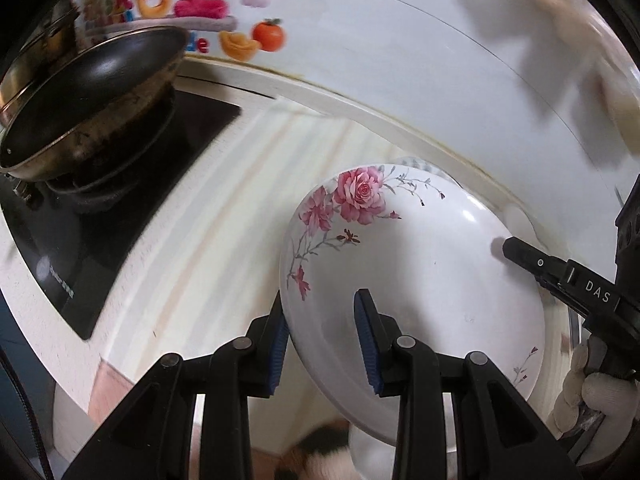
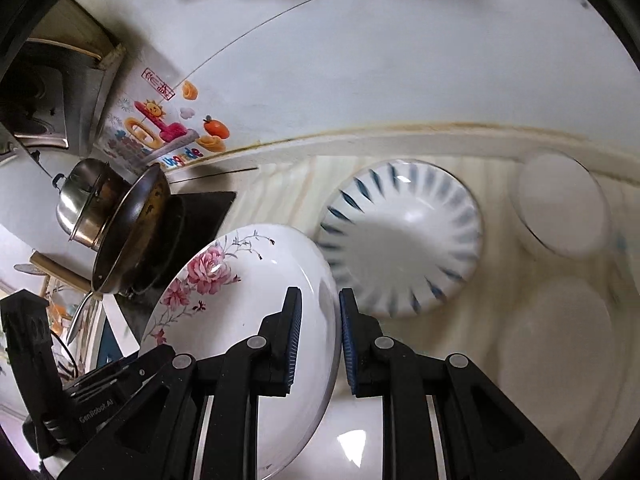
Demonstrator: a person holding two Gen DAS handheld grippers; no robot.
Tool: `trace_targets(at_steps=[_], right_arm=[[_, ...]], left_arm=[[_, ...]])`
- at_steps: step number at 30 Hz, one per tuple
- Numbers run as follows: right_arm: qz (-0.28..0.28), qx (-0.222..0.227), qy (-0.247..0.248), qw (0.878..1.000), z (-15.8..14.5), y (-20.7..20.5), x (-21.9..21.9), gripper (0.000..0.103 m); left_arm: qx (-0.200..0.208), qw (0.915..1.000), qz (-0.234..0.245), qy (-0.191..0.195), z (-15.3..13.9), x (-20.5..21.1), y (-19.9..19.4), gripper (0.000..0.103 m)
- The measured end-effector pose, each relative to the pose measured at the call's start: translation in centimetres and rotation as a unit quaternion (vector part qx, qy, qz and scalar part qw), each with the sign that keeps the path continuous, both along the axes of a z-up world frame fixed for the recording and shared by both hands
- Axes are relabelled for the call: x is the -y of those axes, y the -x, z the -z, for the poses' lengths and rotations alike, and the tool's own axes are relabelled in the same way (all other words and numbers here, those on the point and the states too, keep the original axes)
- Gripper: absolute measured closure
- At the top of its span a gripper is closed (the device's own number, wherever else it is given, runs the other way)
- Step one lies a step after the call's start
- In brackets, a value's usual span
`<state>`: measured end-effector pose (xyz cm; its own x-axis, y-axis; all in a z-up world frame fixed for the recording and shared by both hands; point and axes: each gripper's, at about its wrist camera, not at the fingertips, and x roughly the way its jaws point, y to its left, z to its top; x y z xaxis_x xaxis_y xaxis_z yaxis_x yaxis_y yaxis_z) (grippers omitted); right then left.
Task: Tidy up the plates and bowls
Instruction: 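Carry the pink-flower plate with both grippers and lower it onto the white plate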
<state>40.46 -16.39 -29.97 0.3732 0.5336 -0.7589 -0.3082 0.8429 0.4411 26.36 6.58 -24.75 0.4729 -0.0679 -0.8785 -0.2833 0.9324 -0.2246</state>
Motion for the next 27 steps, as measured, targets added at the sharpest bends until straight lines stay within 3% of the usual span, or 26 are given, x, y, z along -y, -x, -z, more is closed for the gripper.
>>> trace_targets(at_steps=[6, 13, 22, 27], right_arm=[[0.045, -0.014, 0.000, 0.999, 0.7, 6.2, 6.2, 0.082], [0.094, -0.046, -0.004, 0.995, 4.0, 11.4, 12.0, 0.082], [0.113, -0.075, -0.002, 0.991, 8.3, 13.9, 13.9, 0.082], [0.114, -0.081, 0.002, 0.990, 9.1, 13.7, 13.5, 0.082]], left_arm=[[-0.018, 0.9982, 0.058, 0.000, 0.4, 4.3, 3.0, 0.074], [-0.045, 0.9927, 0.112, -0.005, 2.4, 7.7, 3.5, 0.074], [-0.079, 0.9869, 0.137, -0.028, 5.8, 9.1, 3.1, 0.074], [-0.091, 0.9846, 0.145, -0.037, 6.9, 9.2, 2.9, 0.074]])
